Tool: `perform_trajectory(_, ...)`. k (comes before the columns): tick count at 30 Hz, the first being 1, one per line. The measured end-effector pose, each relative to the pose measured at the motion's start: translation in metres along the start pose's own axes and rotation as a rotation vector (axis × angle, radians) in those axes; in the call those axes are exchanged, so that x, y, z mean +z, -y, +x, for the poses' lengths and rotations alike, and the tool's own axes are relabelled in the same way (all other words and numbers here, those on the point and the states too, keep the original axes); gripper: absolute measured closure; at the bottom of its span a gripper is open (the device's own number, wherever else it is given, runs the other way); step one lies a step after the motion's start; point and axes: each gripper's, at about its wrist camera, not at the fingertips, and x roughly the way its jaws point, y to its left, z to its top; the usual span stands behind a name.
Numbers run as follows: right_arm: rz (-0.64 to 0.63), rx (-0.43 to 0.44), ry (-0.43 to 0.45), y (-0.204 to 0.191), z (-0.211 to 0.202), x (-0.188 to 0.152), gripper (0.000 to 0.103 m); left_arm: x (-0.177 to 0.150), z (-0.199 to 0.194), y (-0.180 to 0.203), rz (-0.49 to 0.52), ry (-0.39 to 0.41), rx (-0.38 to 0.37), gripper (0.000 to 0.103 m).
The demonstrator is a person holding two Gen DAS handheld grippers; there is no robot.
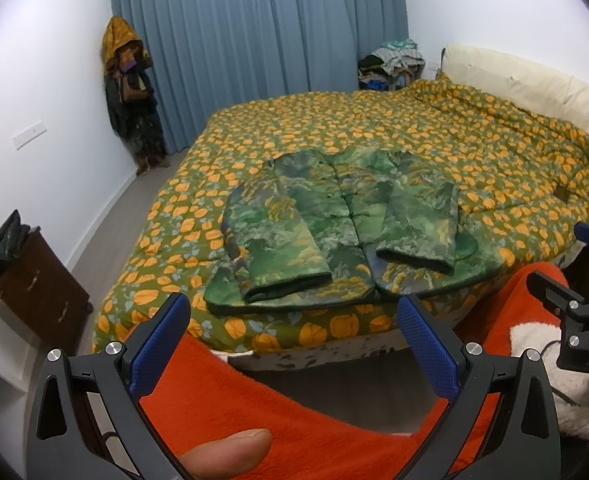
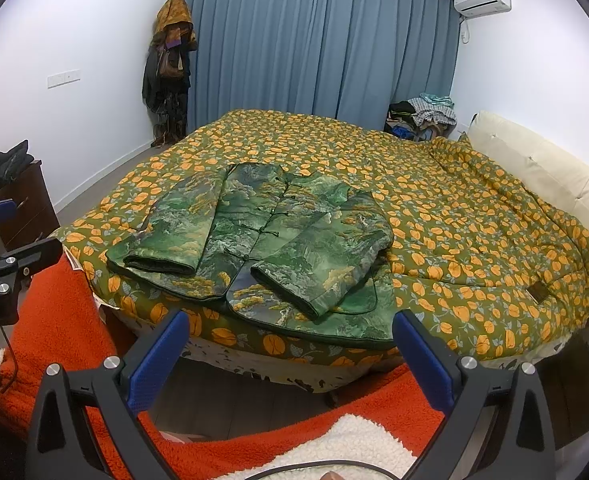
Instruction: Fold large clothes
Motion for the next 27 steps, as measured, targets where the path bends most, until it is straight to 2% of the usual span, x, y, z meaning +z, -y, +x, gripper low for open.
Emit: perform_trajectory(27,-0.027,-0.008,0.002,-0.0051,-0.0016,0.0007,0.0,0.0033,0.0005,0.0071,0.025,-0.002,-0.005,0.0)
